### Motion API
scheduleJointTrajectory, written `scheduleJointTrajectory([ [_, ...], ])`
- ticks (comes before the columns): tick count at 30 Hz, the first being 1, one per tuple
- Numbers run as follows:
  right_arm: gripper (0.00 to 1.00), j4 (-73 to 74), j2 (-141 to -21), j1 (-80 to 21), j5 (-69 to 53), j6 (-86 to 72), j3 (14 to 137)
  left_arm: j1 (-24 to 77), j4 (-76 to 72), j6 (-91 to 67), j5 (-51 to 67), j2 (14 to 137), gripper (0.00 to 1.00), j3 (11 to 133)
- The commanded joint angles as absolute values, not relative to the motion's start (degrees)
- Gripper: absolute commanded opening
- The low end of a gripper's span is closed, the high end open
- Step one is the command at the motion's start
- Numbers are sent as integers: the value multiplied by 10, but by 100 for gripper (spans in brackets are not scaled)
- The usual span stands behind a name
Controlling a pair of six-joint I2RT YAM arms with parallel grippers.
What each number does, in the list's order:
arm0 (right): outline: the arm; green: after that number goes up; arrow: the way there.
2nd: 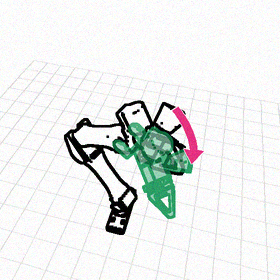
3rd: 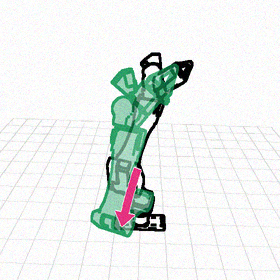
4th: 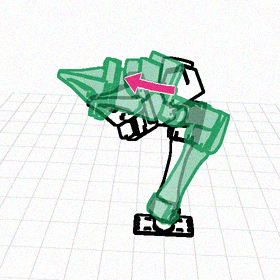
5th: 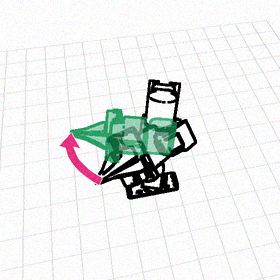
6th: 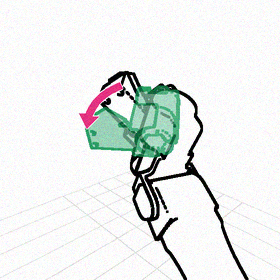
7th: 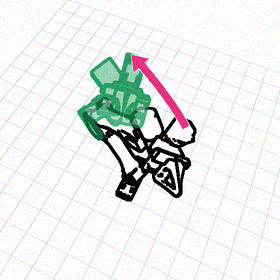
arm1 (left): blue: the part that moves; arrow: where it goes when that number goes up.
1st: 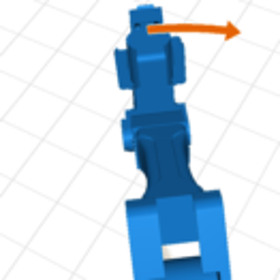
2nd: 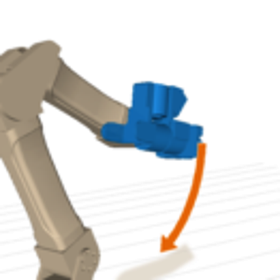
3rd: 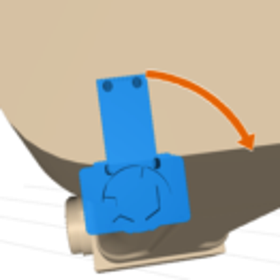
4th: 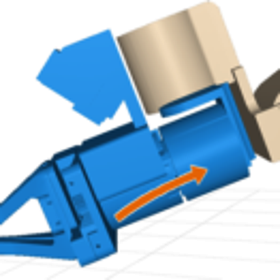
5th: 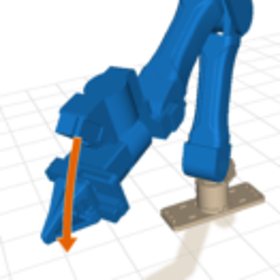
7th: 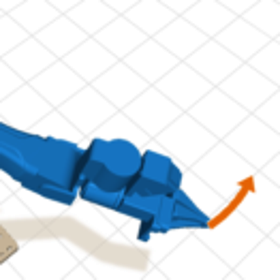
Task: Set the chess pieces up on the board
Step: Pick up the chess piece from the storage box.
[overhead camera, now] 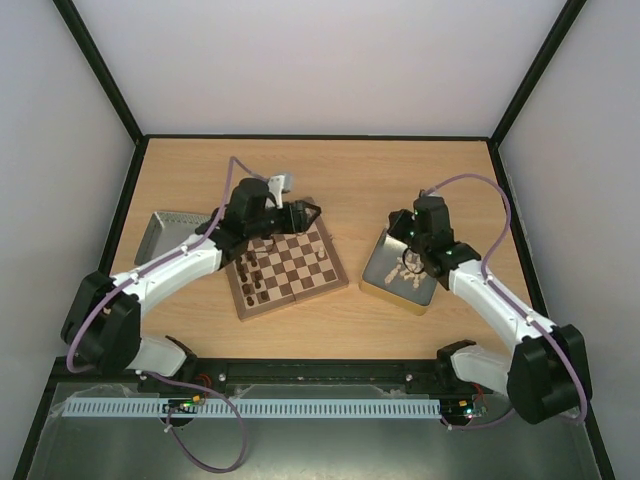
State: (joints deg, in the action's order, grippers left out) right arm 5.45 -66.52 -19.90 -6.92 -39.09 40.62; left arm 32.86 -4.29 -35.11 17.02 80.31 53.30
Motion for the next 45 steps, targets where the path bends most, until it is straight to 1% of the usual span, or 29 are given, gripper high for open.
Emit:
scheduleJointTrajectory([
  [1, 13, 41, -635, -199, -87, -526, 394, 376, -151, -373, 237, 826, 65, 526],
  [4, 13, 52, -624, -199, -124, -630, 384, 421, -194, -370, 221, 850, 64, 525],
  [8, 14, 49, -584, -198, -143, -711, 360, 471, -254, -359, 205, 888, 62, 524],
  [13, 16, 97, -543, -198, -126, -754, 359, 501, -296, -351, 206, 927, 59, 527],
  [24, 17, 98, -520, -198, -204, -821, 321, 520, -336, -338, 214, 983, 59, 559],
  [28, 17, 93, -501, -198, -207, -843, 311, 527, -315, -330, 196, 997, 51, 576],
  [35, 18, 101, -492, -198, -207, -845, 307, 540, -305, -322, 178, 1014, 50, 598],
  [41, 18, 102, -492, -198, -211, -839, 306, 541, -297, -310, 167, 1020, 38, 611],
  [45, 18, 102, -499, -198, -220, -833, 305, 541, -282, -295, 171, 1025, 33, 619],
])
